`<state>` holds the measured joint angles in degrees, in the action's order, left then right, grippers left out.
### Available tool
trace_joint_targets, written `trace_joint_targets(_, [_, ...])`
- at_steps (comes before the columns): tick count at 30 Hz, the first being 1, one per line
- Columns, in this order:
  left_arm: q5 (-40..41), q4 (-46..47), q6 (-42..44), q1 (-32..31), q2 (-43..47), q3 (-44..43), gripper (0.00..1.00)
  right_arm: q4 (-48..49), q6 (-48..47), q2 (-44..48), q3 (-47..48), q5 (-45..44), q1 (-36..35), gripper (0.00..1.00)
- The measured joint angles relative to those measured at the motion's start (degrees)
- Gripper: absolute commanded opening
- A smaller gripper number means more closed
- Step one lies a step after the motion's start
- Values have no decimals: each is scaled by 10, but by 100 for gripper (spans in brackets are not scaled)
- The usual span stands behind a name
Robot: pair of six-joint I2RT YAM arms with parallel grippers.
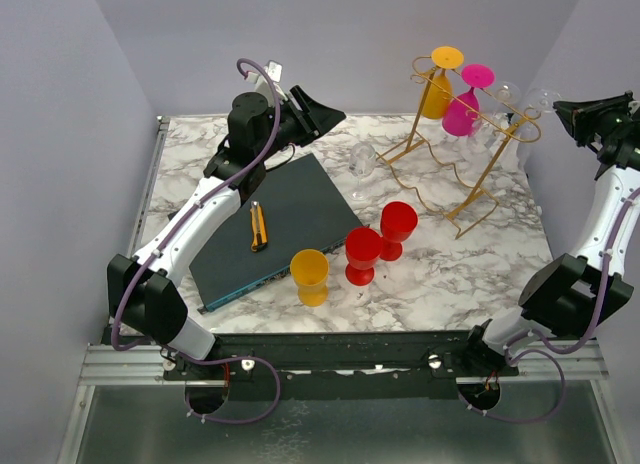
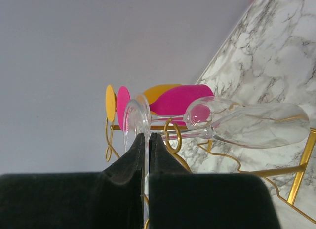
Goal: Take the wine glass off the wine glass rack
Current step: Pick up the wine glass from the wine rack.
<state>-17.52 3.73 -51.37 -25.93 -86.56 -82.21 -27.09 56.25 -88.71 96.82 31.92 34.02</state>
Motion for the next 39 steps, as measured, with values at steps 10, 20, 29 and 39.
trace_joint_targets(10, [0,0,0,0,1,0,48,30,16,-11,2,-1,1,0])
trace_joint_targets(20, [0,0,0,0,1,0,48,48,22,-35,12,-2,1,0])
trace_joint_targets(29, [0,0,0,0,1,0,48,61,23,-39,13,-4,2,0])
trace_joint_targets(39, [-1,0,0,0,1,0,48,42,11,-40,36,-31,2,0])
